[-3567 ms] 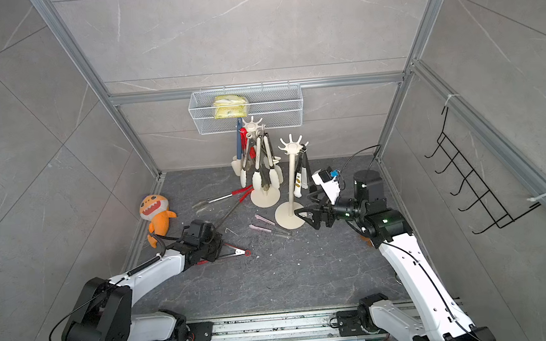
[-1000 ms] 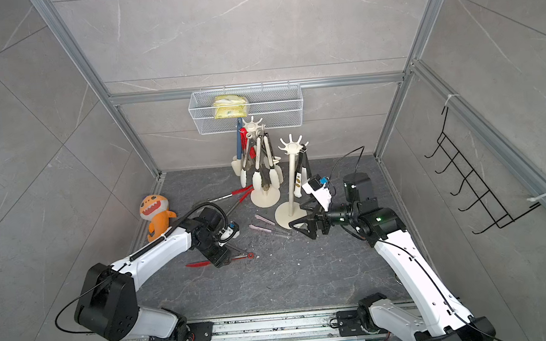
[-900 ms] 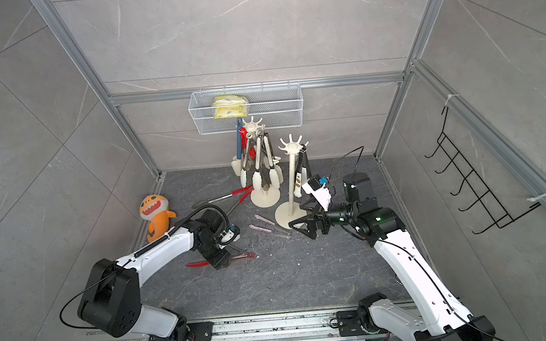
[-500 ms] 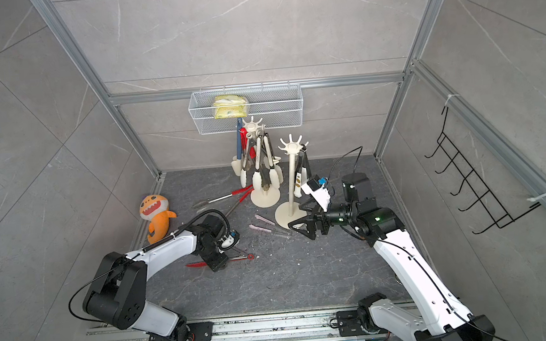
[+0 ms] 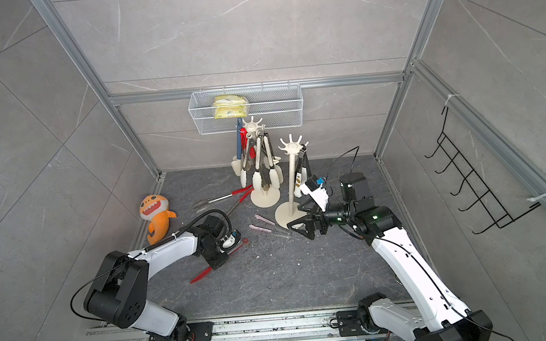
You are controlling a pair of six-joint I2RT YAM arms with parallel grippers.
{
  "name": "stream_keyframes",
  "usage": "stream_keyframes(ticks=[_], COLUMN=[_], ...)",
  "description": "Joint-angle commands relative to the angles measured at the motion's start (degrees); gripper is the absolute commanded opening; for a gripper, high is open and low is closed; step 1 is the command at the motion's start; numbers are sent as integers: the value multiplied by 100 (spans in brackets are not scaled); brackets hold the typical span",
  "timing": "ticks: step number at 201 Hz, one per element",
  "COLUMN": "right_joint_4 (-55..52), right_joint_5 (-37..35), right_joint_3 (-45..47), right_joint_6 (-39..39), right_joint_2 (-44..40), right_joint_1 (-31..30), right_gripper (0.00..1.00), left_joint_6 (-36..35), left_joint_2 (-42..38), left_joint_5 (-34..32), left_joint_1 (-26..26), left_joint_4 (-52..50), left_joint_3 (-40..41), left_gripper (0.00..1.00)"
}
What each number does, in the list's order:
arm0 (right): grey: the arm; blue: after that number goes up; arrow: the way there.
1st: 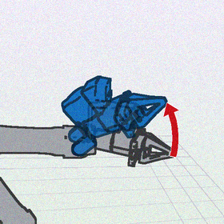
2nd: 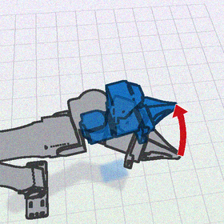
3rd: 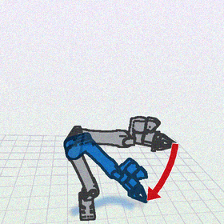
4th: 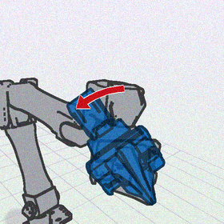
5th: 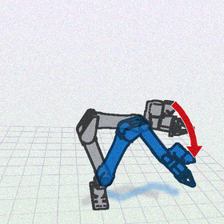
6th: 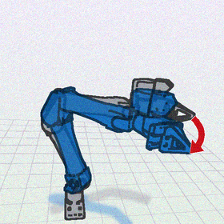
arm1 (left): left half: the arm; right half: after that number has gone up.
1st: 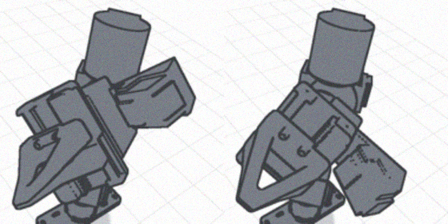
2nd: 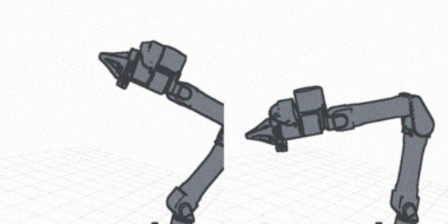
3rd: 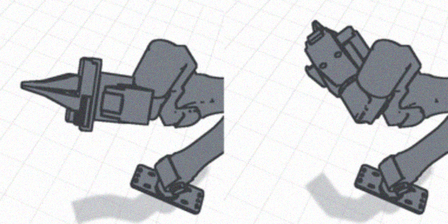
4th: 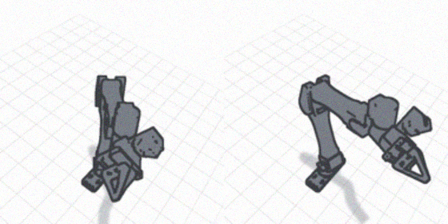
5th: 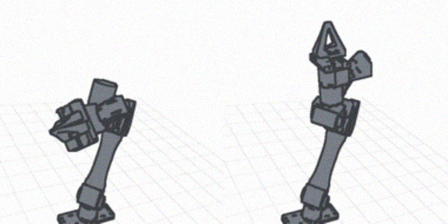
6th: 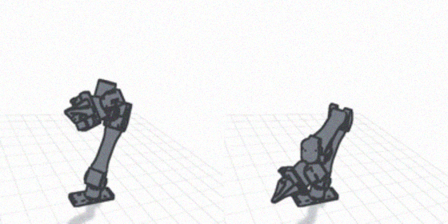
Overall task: Hang food tongs on kitchen utensil racks
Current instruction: Pick up the food tongs from the center of the board.
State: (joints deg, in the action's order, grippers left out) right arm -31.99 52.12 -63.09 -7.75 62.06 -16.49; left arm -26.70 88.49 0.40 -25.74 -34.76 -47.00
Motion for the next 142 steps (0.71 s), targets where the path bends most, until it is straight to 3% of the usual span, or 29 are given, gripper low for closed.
stream_keyframes(ticks=[1, 50, 142], right_joint_4=[-76, -106, -3], right_joint_5=[94, 71, 0], right_joint_3=[-257, -343, -362], right_joint_6=[-122, -149, -54], right_joint_2=[51, 113, 217], right_joint_1=[-38, -43, -39], right_gripper=[100, 100, 100], left_joint_6=[6, 87, 791], left_joint_2=[-25, -172, -1623], left_joint_5=[118, 282, 491], left_joint_1=[16, 16, -30], left_joint_4=[-30, -72, 242], left_joint_3=[-11, -95, -367], left_gripper=[10, 0, 0])
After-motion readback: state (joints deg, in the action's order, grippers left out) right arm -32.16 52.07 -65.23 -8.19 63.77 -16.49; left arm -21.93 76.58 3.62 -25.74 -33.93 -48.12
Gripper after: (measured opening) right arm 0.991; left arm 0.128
